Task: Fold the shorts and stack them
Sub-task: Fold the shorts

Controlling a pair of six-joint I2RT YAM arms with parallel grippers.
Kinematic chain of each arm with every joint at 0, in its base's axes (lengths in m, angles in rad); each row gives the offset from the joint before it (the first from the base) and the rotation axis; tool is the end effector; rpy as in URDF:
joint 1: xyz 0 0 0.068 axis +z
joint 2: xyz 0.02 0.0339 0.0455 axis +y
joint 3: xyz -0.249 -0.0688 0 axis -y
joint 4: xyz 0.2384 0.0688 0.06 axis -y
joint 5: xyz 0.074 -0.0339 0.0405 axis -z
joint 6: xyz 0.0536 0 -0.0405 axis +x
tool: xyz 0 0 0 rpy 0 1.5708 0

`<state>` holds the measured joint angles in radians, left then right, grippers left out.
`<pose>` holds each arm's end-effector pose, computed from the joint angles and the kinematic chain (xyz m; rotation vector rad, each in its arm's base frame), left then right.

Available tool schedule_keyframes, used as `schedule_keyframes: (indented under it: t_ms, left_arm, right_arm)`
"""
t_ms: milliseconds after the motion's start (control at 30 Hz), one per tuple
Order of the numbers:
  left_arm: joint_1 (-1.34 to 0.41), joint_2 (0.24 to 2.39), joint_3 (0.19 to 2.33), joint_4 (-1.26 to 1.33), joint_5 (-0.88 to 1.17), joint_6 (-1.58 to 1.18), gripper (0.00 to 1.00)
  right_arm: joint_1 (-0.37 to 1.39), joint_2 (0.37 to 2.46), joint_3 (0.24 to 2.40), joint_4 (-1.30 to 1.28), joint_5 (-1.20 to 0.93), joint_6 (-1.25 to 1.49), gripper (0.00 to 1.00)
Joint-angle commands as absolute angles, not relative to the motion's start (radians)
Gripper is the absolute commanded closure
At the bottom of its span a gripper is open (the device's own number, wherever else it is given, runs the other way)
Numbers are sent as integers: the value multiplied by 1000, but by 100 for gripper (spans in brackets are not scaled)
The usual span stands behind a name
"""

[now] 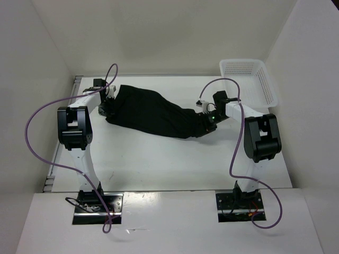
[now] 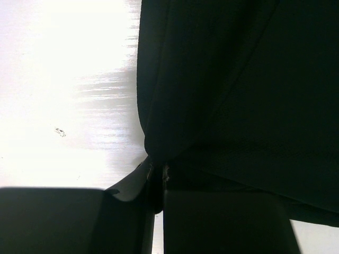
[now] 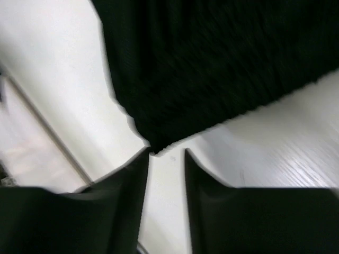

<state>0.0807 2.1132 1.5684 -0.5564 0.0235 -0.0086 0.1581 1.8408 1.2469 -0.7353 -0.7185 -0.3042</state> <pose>0.4399 0.0343 0.1408 -0.1117 2.6691 -0.0083 0.3351 0.0891 0.1588 -0.7351 2.5885 0.9830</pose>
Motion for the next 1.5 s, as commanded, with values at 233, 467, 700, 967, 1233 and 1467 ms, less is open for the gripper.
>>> schedule_keyframes:
  t_ms: [233,467,700,967,1233,1467]
  left_arm:
    - [107,2187,1502,-667,-67,0,89]
    - [107,2178,1482,-676,-67,0,88]
    - [107,2178,1482,-686,-67,0,87]
    - [107,2178,1473,-695,-77,0,85]
    - [107,2169,1462,-706,-77,0,70]
    - [107,2097,1549,-776,46,0,56]
  right_arm:
    - [163,1859,1261,-582,-684,3,22]
    - [163,1859,1191,-499,-775,293,12]
    - [184,1851,1146,-499,-545,500,11]
    - [184,1960,1166,-425,-506,588,39]
    - [184,1974,1166,-387,-497,572,97]
    - [184,1933,1261,-434,-414,315,100]
